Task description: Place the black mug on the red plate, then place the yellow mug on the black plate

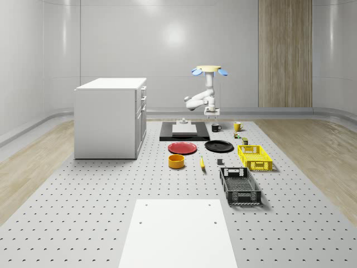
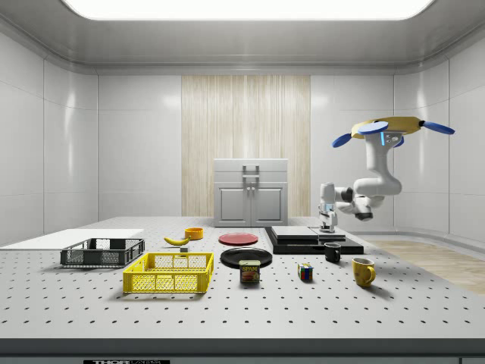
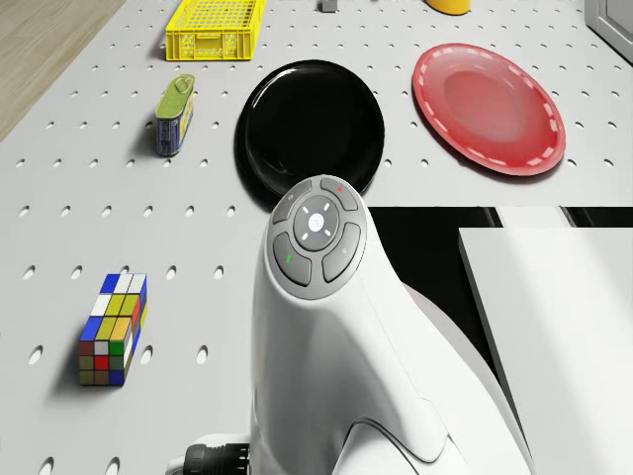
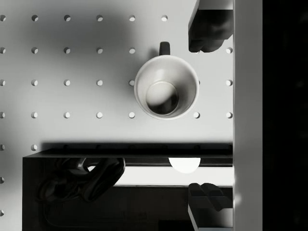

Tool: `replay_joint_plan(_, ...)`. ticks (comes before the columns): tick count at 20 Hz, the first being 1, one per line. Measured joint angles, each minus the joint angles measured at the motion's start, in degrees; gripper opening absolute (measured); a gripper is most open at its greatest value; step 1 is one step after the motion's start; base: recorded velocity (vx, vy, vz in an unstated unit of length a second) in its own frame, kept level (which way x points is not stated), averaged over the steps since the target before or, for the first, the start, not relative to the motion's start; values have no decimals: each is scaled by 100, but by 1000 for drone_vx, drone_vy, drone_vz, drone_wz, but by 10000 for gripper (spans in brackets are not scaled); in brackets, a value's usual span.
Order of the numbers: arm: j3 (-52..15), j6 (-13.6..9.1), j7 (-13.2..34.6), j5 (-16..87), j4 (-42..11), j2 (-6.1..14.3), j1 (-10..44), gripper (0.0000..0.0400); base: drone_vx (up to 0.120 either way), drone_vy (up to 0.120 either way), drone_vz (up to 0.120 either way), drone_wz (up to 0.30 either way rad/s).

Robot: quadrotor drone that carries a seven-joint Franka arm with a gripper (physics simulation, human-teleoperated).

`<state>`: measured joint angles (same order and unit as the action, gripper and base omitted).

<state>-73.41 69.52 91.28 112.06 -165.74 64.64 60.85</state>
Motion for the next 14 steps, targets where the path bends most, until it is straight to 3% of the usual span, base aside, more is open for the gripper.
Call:
replay_joint_plan(6,-59,155,64,-89,13,178,69,400,-87,0,0,0)
replay_joint_plan(14,394,643,24,269,109,536,48,400,0,0,0,0)
